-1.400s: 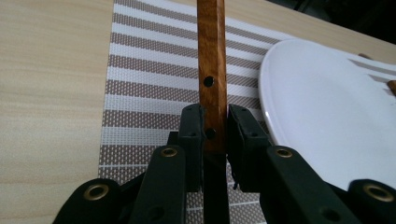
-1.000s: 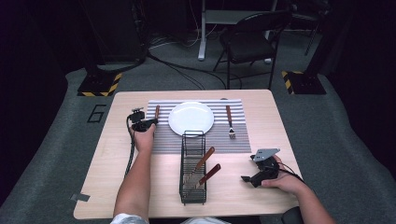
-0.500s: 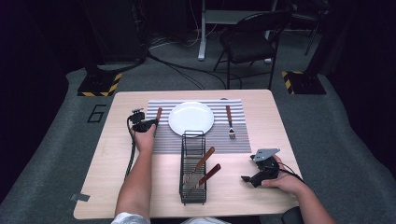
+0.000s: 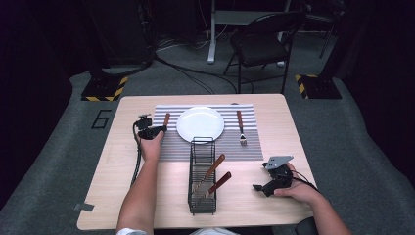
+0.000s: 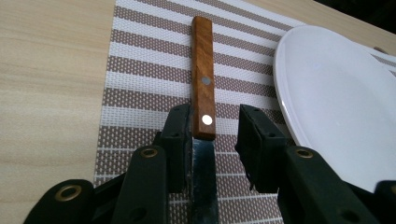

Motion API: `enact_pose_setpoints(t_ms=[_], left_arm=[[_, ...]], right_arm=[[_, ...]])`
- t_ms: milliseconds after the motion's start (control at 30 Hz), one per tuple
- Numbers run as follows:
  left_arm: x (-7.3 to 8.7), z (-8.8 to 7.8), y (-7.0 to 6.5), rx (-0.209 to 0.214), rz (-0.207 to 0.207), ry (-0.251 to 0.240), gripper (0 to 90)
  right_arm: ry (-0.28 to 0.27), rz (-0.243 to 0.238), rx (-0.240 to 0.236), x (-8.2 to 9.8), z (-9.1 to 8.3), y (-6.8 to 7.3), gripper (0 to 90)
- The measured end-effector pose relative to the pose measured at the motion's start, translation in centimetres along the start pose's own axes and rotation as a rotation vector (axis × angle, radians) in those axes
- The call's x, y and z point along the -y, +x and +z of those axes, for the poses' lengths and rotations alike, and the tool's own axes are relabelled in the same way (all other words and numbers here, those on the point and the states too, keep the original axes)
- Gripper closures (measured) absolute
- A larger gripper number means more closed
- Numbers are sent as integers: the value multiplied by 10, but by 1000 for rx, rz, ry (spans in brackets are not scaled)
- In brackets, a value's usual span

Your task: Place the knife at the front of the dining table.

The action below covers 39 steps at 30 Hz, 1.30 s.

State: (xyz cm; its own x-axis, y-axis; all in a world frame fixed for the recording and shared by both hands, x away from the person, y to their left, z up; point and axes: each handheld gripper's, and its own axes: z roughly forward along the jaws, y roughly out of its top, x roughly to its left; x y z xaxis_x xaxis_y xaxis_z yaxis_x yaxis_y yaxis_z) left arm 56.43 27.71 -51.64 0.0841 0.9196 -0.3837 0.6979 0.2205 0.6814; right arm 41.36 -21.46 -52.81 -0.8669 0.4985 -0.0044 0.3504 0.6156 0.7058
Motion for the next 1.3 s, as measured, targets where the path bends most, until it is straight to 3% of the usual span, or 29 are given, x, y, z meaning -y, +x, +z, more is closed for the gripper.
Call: enact_pose_setpoints(t_ms=[167, 267, 400, 567, 600, 800, 967, 1067, 1133, 1300], left_arm=[[2, 0, -2, -3, 1, 8, 638], [7, -1, 3, 13, -28, -6, 634], [6, -6, 4, 9, -18, -9, 606], [2, -20, -2, -1, 38, -25, 575], [0, -28, -5, 9, 61, -29, 557], [-2, -51, -16, 40, 102, -55, 531], [0, -81, -31, 76, 191, -67, 505], [1, -90, -36, 84, 221, -65, 493], [5, -103, -43, 90, 269, -67, 486], [9, -118, -50, 99, 323, -64, 483]], right_arm=[[0, 0, 0, 0, 0, 0, 0], [0, 0, 1, 0, 0, 0, 0], [0, 1, 1, 0, 0, 0, 0], [0, 2, 0, 0, 0, 0, 0], [0, 1, 1, 0, 0, 0, 0], [0, 3, 1, 0, 0, 0, 0], [1, 7, 1, 0, 0, 1, 0], [0, 5, 2, 0, 0, 0, 0], [1, 5, 1, 0, 0, 0, 0], [2, 8, 1, 0, 0, 1, 0]])
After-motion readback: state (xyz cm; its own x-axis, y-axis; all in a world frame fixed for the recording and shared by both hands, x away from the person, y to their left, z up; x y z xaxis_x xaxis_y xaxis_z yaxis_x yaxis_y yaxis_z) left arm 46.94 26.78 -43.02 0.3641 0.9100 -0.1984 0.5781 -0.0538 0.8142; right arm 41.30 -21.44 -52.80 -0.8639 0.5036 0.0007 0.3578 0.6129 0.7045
